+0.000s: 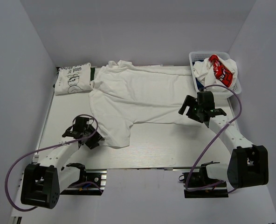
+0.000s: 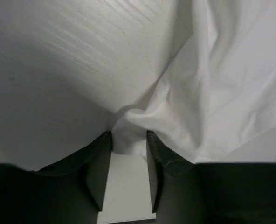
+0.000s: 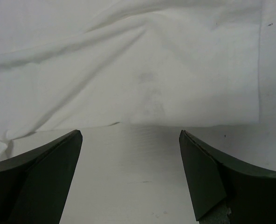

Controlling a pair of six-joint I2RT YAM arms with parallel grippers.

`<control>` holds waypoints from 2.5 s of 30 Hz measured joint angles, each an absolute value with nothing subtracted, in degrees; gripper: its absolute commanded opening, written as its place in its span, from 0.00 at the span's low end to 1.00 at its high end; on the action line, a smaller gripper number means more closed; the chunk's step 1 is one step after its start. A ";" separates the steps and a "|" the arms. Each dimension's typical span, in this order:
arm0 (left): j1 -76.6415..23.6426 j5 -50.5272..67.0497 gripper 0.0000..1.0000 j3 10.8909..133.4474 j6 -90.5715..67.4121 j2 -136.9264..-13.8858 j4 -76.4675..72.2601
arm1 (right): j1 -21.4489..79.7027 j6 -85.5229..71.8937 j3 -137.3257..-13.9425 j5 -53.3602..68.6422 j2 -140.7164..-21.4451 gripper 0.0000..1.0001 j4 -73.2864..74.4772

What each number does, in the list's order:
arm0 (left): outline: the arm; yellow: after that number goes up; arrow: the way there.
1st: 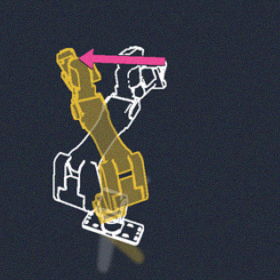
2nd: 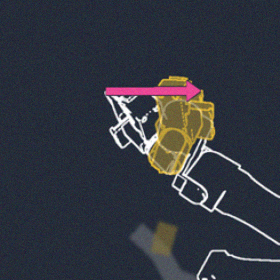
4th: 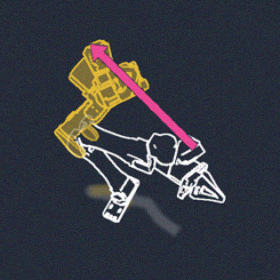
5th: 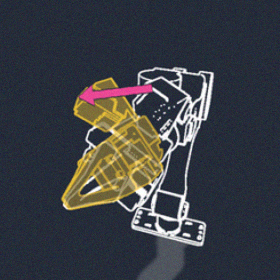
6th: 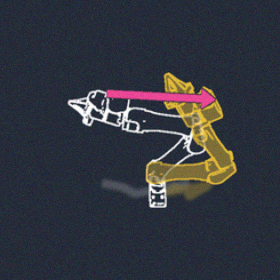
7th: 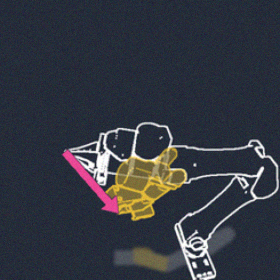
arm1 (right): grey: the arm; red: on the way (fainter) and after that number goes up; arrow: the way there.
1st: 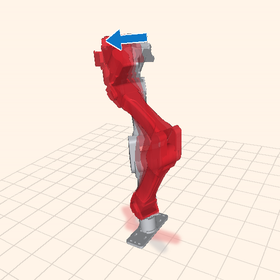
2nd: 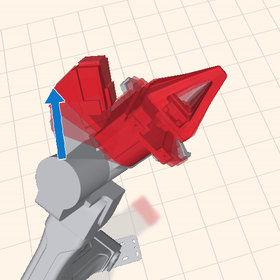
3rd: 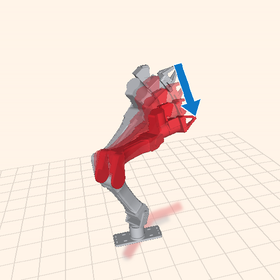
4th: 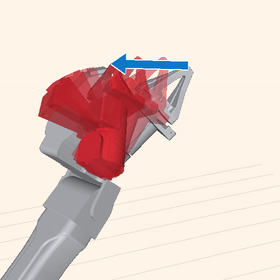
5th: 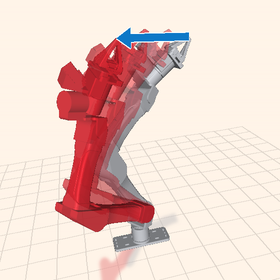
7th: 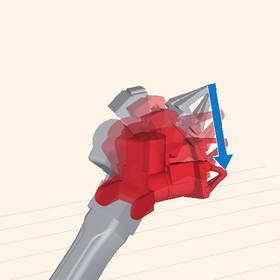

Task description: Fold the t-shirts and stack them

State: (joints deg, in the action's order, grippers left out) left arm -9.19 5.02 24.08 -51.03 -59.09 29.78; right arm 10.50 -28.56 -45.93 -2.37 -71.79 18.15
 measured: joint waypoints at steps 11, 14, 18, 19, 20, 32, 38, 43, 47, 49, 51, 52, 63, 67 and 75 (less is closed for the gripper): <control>-9.19 8.49 0.00 23.62 -50.87 -63.24 24.93 | 8.34 -33.71 -45.93 -8.93 -71.50 0.90 20.53; -9.28 9.02 0.00 23.49 -50.85 -59.83 30.83 | 6.92 -34.54 -45.93 -10.74 -71.50 0.90 21.34; -9.72 13.37 0.00 22.04 -50.92 -53.65 37.15 | 4.43 -34.59 -45.93 -13.28 -71.77 0.90 22.70; -9.91 14.09 0.00 22.13 -50.94 -52.73 39.11 | 3.55 -34.61 -45.93 -13.54 -72.23 0.90 22.72; -9.96 14.50 0.00 22.37 -50.87 -52.34 41.06 | 2.66 -34.59 -45.93 -13.58 -72.88 0.90 22.65; -9.96 18.76 0.00 28.47 -46.33 -49.67 55.53 | -3.14 -34.61 -40.88 -6.83 -81.65 0.79 18.83; -9.96 21.02 0.00 29.04 -44.12 -49.84 57.52 | -3.62 -34.98 -38.81 -3.66 -82.06 0.03 14.72; -9.96 23.27 0.00 30.02 -42.22 -48.66 59.96 | -3.75 -35.44 -36.45 -3.16 -79.55 0.00 13.82; -9.96 25.36 0.00 29.93 -40.40 -46.61 62.06 | -3.75 -35.07 -33.12 -3.22 -74.72 0.00 15.00; -9.96 26.89 0.00 29.89 -39.62 -46.30 62.59 | -3.73 -34.46 -32.14 -3.25 -72.05 0.00 16.27; -9.96 28.62 0.00 29.80 -39.16 -46.50 61.89 | -3.73 -34.04 -31.64 -3.20 -69.63 0.00 16.99; -9.96 29.58 0.00 29.82 -39.00 -46.85 60.93 | -3.73 -33.95 -31.55 -3.16 -68.73 0.00 17.10; -9.98 32.97 0.00 38.15 -44.38 -55.44 39.70 | -2.13 -31.46 -34.48 -2.48 -70.89 0.00 17.65; -9.76 32.82 0.00 42.48 -46.39 -61.30 33.30 | -1.83 -31.07 -38.87 -2.57 -73.21 0.00 18.59; -9.13 27.49 0.00 56.88 -47.86 -76.64 28.71 | -1.78 -31.14 -47.16 -2.83 -78.48 0.00 19.84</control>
